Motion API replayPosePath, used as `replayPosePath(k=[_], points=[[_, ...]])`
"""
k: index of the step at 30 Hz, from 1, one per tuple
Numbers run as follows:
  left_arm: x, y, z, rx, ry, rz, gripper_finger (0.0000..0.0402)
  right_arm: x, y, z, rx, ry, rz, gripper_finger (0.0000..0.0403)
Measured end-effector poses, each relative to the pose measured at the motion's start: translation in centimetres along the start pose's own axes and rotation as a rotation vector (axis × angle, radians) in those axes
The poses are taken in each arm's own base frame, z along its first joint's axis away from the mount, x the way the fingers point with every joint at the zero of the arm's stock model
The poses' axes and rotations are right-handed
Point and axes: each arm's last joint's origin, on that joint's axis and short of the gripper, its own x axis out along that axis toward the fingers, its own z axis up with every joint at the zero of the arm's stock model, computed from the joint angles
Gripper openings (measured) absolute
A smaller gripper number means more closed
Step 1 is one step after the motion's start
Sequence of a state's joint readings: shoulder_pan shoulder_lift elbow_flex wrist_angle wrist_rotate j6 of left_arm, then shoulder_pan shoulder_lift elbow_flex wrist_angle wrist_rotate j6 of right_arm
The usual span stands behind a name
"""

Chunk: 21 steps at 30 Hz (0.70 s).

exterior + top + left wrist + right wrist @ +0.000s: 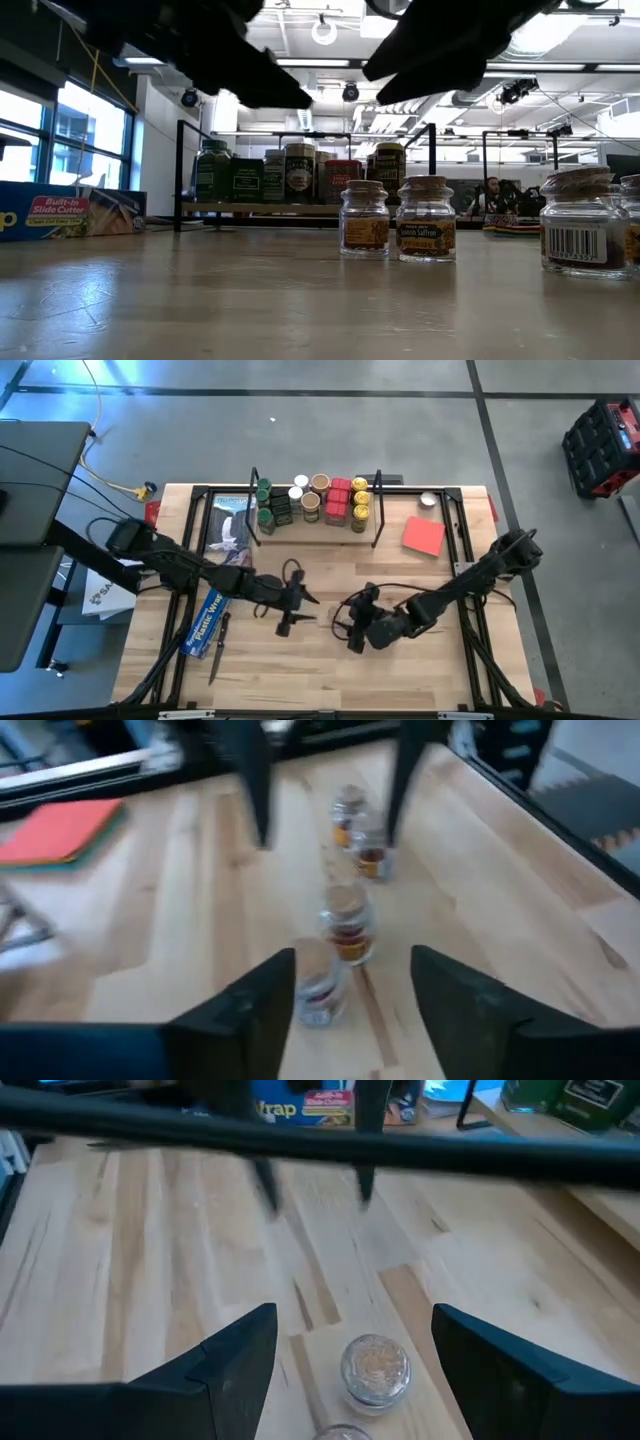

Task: Shelf spices
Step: Put the brown seasoning bottle on the shelf to the bottom of the white seasoning bottles

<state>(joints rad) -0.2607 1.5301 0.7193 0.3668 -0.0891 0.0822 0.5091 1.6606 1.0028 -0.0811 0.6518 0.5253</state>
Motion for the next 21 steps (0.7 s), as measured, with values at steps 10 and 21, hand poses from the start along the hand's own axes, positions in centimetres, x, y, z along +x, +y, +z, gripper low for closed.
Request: replayPosePath(k=[10, 21], points=[[5.7, 2.5, -0.8, 0.009, 0.064, -0.174, 0.0274, -4.0, 1.2, 1.2, -0.085, 0.138, -0.161, 0.0261], [9.3, 4.4, -1.2, 0.016, 0.133, -0.231, 0.0289, -7.0, 2.2, 1.5, -0.072, 0.032, -0.263, 0.0261]])
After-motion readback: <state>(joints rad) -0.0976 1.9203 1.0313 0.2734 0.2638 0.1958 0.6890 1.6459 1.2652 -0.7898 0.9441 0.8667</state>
